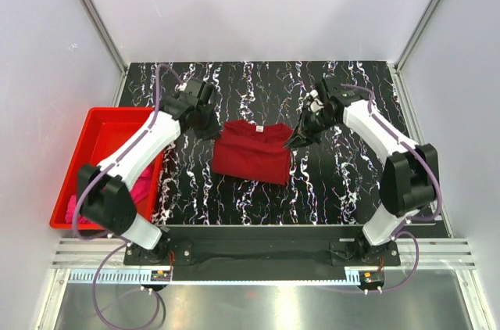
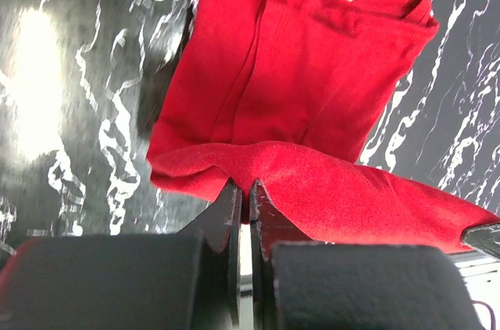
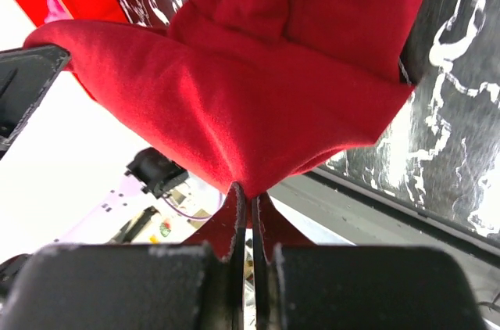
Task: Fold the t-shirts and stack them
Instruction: Fold the tshirt
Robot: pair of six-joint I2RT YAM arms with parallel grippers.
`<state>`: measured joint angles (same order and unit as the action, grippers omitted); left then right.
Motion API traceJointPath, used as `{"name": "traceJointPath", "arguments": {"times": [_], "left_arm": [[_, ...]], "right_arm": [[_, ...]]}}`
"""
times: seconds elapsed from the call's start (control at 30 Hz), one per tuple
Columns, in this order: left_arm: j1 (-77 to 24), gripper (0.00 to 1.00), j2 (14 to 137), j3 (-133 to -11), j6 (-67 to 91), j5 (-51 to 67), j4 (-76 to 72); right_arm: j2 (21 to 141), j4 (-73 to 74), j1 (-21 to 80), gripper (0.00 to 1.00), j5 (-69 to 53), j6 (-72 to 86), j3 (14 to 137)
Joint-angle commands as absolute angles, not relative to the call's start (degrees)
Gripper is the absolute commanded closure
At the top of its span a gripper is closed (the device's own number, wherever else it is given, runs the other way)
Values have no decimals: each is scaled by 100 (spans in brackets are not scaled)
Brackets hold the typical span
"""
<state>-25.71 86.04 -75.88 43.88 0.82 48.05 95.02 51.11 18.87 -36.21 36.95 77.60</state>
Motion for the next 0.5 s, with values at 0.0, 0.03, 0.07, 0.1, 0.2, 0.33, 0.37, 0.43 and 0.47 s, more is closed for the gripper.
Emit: {"name": "traceJointPath", "arguments": {"times": [0.0,0.03,0.07,0.1,0.2,0.33,0.37,0.43,0.47], "left_arm": [[-2444,100,8929,-8085,4087,430,4404],[-2409,100,9034,-8251,4043,474,4369],[-2391,100,9227,-8314,4017,501,4359],[-2347,100,9316,-8419,3999,518,4351],[-2268,100,9658,-8692,3911,562,4333],[-2119,100,10001,-8955,3788,676,4280],[-2075,100,10124,-9043,3771,694,4272],[-1995,100,10317,-9088,3736,808,4158],[-1969,100,10405,-9184,3709,869,4149]], "right_arm": [[9842,5177,1705,100,-3990,3437,8217],[9922,5203,1670,100,-3999,3419,8366],[10088,5212,1592,100,-4025,3375,8437],[10159,5221,1556,100,-4069,3375,8507],[10475,5220,1459,100,-4113,3358,8788],[10819,5168,1398,100,-4148,3375,9017],[10950,5168,1389,100,-4148,3366,9087],[11082,5194,1354,100,-4122,3349,9254],[11179,5186,1345,100,-4131,3349,9281]]}}
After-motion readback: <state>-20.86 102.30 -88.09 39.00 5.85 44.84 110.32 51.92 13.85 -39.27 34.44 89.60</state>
